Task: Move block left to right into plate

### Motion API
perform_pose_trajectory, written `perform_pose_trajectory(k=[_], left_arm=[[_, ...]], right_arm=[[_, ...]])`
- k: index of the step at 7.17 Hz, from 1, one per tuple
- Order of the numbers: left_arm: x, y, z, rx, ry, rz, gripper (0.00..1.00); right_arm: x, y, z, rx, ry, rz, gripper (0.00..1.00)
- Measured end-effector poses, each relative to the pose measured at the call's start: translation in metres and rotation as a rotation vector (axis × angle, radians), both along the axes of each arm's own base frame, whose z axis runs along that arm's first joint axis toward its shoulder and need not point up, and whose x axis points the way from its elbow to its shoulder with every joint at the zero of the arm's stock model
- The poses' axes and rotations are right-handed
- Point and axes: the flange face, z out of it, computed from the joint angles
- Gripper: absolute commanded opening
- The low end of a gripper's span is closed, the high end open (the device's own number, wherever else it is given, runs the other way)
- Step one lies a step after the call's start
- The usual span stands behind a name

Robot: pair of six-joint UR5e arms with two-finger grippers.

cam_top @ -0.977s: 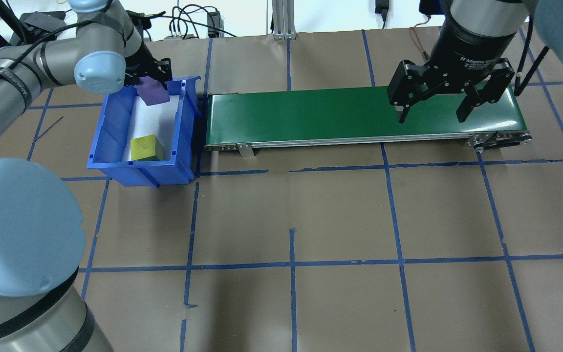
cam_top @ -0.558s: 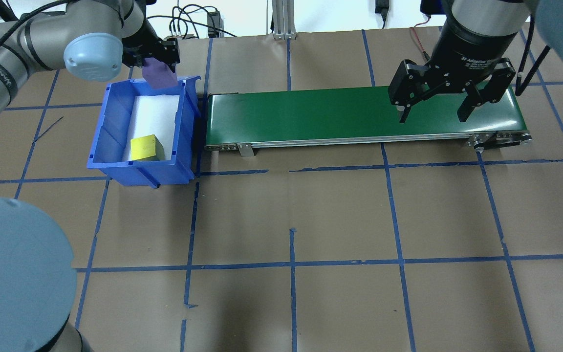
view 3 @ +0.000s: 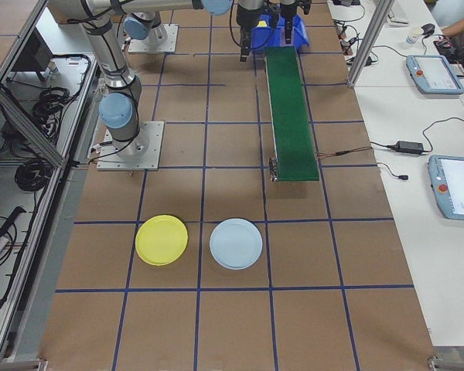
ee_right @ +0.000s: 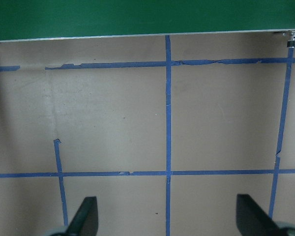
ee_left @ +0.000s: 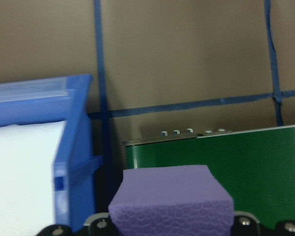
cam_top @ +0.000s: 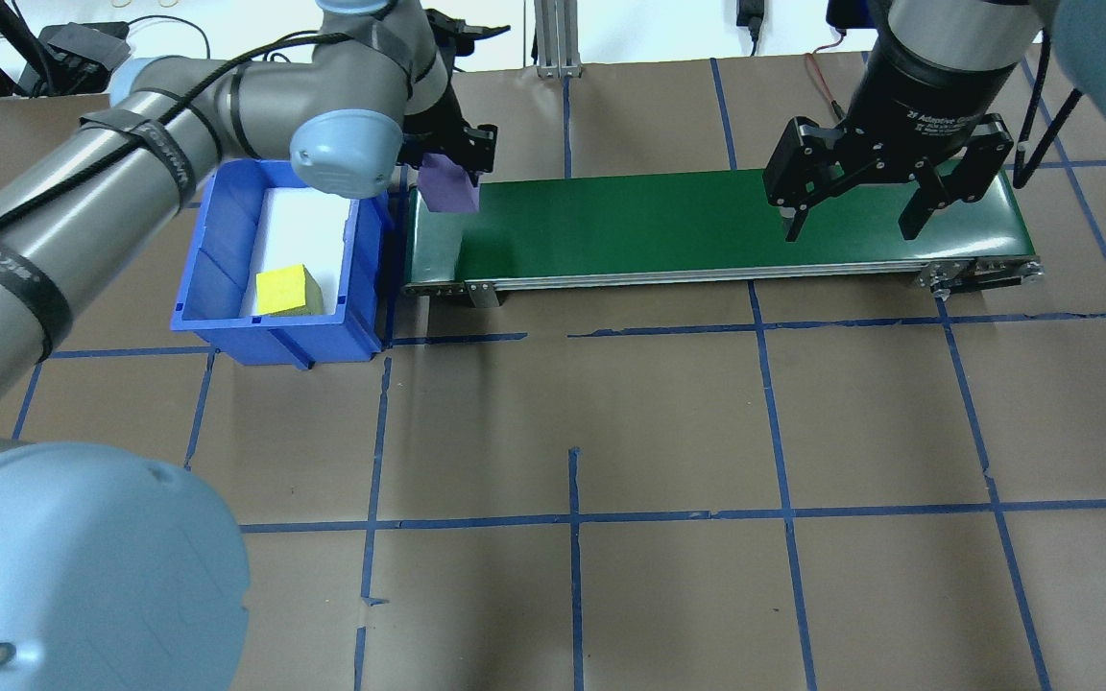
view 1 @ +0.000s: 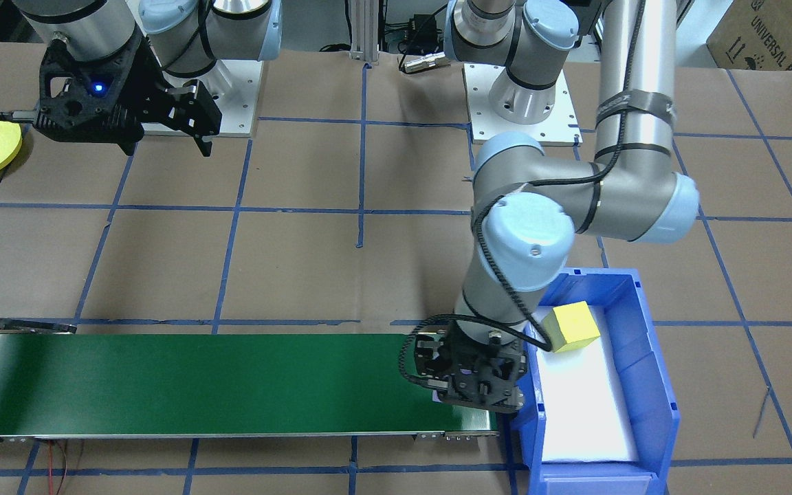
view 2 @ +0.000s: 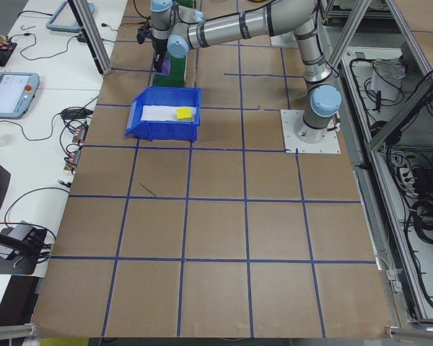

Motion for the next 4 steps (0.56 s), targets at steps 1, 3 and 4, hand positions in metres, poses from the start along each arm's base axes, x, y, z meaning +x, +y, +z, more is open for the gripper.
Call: perform_pose_trajectory(k=[1, 3, 4], left_arm=[[-0.0138, 0.0058, -0.0137, 0.012, -0.009, -0.018, 0.88], [-0.0206, 0.0108, -0.0225, 0.012, -0.012, -0.016, 1.00], [-0.0211, 0.0118, -0.0140, -0.002, -0.006, 0.000, 1.00]], right_arm=[[0.0000, 0.0000, 0.0000, 0.000, 0.000, 0.000, 1.00], [0.0000, 0.0001, 0.0001, 0.000, 0.000, 0.000, 1.00], [0.0000, 0.0000, 0.0000, 0.000, 0.000, 0.000, 1.00]])
